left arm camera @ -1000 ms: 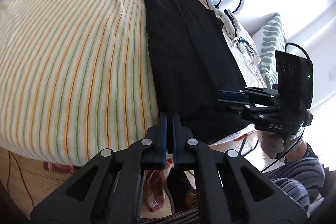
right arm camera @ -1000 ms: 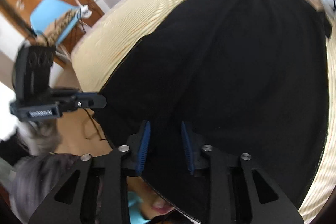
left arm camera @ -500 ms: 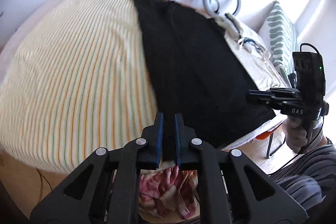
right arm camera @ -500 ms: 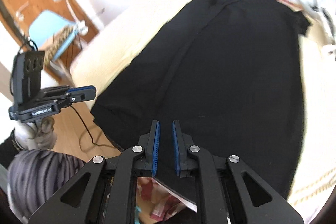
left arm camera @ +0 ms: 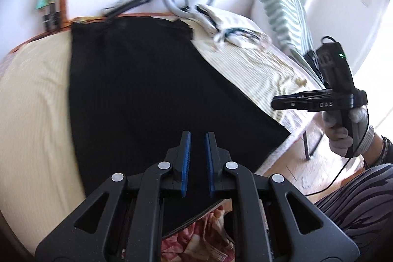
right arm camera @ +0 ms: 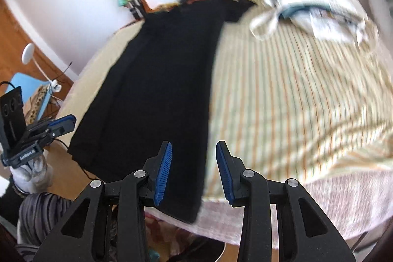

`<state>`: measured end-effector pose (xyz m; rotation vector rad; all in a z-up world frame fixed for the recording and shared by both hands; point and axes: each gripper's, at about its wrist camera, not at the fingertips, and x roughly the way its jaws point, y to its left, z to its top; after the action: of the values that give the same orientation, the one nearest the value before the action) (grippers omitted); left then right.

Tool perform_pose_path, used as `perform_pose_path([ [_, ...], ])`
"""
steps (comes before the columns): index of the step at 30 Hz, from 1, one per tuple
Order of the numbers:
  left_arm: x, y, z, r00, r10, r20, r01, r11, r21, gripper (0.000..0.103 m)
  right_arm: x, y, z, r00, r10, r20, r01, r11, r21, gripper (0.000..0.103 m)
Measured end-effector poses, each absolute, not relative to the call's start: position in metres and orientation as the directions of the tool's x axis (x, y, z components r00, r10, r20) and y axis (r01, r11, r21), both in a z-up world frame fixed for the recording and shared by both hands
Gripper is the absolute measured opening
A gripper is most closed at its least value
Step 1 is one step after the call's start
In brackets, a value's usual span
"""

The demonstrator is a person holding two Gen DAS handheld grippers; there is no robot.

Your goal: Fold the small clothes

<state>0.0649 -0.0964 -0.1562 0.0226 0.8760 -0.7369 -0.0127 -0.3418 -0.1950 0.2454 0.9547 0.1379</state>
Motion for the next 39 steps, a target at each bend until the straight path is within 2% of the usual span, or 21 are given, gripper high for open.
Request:
perform_pose_path([
  [6,0.066,-0.12,-0.164,0.367,-0.599,-0.711,0.627,0.724,-0.287,0.011,-0.026,-0.349,-0.208,0.519,0.307,-0.798,-0.009,0.935,0.354,0.036],
  [9,0.067,-0.121,-0.166,0.362,-0.605,-0.71,0.623,0.723,-0.298,0.011,-0.026,-0.344,-0.211,0.496,0.3,-0.815,-0.023,0.943,0.333,0.034],
  [10,0.067,-0.121,-0.167,0.362,-0.604,-0.71,0.623,0.723,-0.298,0.011,-0.025,-0.341,-0.212,0.489,0.293,-0.822,-0.023,0.946,0.324,0.028],
  [11,0.067,-0.121,-0.166,0.363,-0.603,-0.711,0.623,0.724,-0.296,0.011,-0.023,-0.339,-0.213,0.482,0.29,-0.827,-0.02,0.947,0.321,0.014],
  [12,0.067,-0.12,-0.166,0.364,-0.601,-0.711,0.623,0.725,-0.294,0.011,-0.021,-0.339,-0.214,0.476,0.292,-0.829,-0.013,0.945,0.326,0.008],
  [13,0.067,-0.12,-0.166,0.364,-0.601,-0.712,0.623,0.725,-0.293,0.011,-0.019,-0.338,-0.214,0.477,0.301,-0.826,-0.01,0.941,0.337,0.006],
  [18,0.072,-0.112,-0.161,0.359,-0.599,-0.716,0.621,0.725,-0.296,0.011,-0.016,-0.323,-0.209,0.482,0.297,-0.824,-0.051,0.949,0.312,0.006],
  [19,0.073,-0.111,-0.16,0.356,-0.603,-0.714,0.622,0.723,-0.3,0.011,-0.016,-0.321,-0.207,0.486,0.292,-0.824,-0.053,0.951,0.306,0.003],
  [22,0.075,-0.118,-0.158,0.314,-0.638,-0.704,0.65,0.684,-0.33,0.011,-0.01,-0.323,-0.203,0.51,0.352,-0.785,-0.027,0.919,0.394,0.002],
  [23,0.075,-0.12,-0.157,0.306,-0.644,-0.701,0.658,0.676,-0.333,0.014,-0.008,-0.325,-0.202,0.517,0.372,-0.77,-0.027,0.907,0.42,0.002],
  [24,0.074,-0.121,-0.155,0.307,-0.65,-0.695,0.664,0.669,-0.333,0.027,-0.005,-0.324,-0.2,0.521,0.382,-0.764,-0.034,0.903,0.428,0.002],
  [26,0.072,-0.117,-0.152,0.337,-0.653,-0.678,0.655,0.68,-0.33,0.038,0.003,-0.314,-0.196,0.52,0.398,-0.756,-0.066,0.901,0.429,0.002],
  [33,0.087,-0.063,-0.159,0.373,-0.665,-0.647,0.51,0.729,-0.456,0.038,0.028,-0.24,-0.203,0.396,0.479,-0.783,-0.288,0.875,0.389,0.002],
  [37,0.089,-0.057,-0.169,0.34,-0.672,-0.658,0.484,0.725,-0.49,0.038,0.034,-0.223,-0.213,0.323,0.471,-0.821,-0.349,0.866,0.359,0.007],
  [39,0.087,-0.066,-0.175,0.307,-0.676,-0.67,0.502,0.713,-0.489,0.038,0.03,-0.228,-0.205,0.312,0.489,-0.814,-0.374,0.851,0.368,0.013],
])
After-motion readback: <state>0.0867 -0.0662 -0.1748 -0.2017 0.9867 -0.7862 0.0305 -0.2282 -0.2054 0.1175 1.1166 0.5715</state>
